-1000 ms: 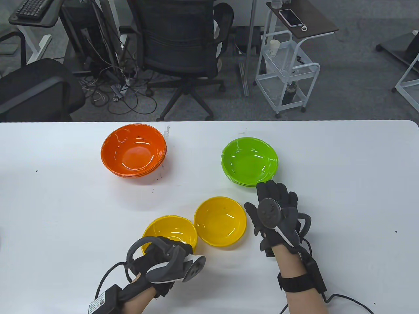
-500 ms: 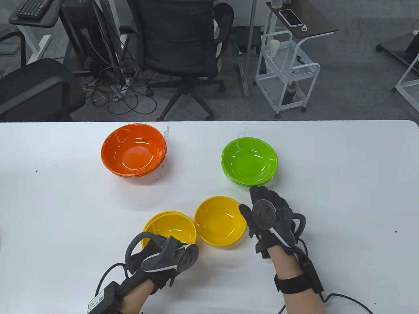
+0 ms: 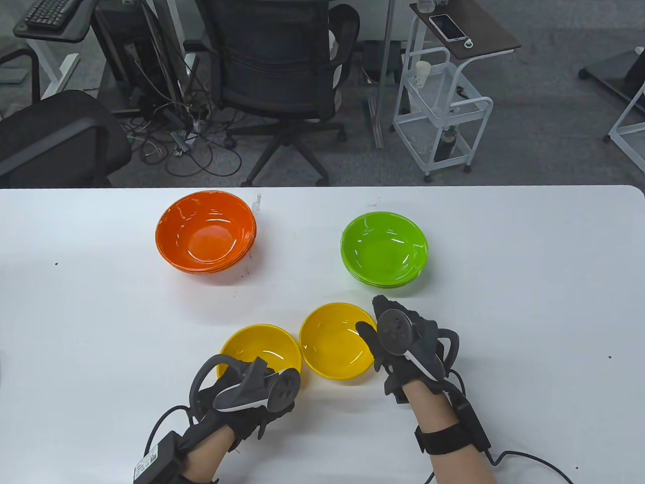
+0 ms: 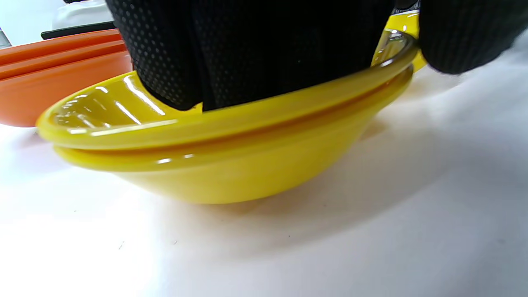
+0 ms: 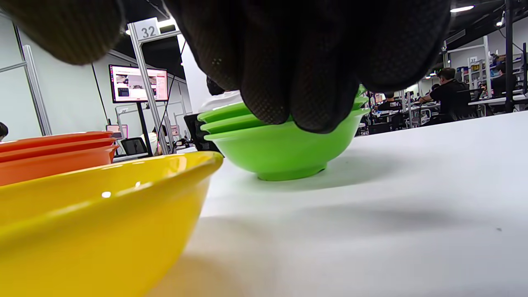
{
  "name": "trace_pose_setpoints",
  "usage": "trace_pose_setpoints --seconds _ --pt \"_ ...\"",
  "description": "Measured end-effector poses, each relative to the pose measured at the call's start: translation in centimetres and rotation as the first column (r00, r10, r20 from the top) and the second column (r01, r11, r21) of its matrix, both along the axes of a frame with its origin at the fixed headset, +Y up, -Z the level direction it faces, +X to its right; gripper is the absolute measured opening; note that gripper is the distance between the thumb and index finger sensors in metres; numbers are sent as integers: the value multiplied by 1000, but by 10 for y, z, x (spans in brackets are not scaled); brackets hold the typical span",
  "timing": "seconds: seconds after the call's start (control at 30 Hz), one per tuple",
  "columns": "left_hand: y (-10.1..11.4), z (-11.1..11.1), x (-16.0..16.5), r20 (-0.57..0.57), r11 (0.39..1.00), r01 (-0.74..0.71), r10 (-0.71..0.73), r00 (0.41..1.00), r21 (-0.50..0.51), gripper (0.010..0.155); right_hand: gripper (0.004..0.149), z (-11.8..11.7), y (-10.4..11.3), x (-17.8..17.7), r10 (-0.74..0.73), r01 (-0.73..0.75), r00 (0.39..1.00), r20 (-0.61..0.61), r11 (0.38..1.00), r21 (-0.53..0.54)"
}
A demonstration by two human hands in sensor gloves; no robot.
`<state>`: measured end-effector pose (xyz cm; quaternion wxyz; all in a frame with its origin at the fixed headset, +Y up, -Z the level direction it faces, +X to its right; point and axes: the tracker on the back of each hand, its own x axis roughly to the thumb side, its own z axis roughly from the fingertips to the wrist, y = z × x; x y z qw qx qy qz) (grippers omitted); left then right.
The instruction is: Nest bowls by color group
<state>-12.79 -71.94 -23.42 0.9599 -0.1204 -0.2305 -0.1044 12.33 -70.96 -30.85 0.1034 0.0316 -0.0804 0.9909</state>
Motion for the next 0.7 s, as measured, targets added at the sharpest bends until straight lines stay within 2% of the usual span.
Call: trace_pose_setpoints --seconds 0.23,0.43,0.57,0.7 --pt "13 -3 -17 -29 995 -94 95 995 36 63 71 -1 -4 -3 9 -9 1000 -2 999 -38" --pt "29 -8 -45 -84 964 -188 207 975 188 64 70 -3 -7 -4 41 -41 999 9 997 -65" --pt "34 -12 -69 -150 928 -199 256 955 314 65 72 -4 -10 -6 56 -55 998 12 995 -79" --pt "34 -17 -91 -221 910 -220 309 925 352 67 72 -4 -12 -9 71 -69 997 10 993 -91"
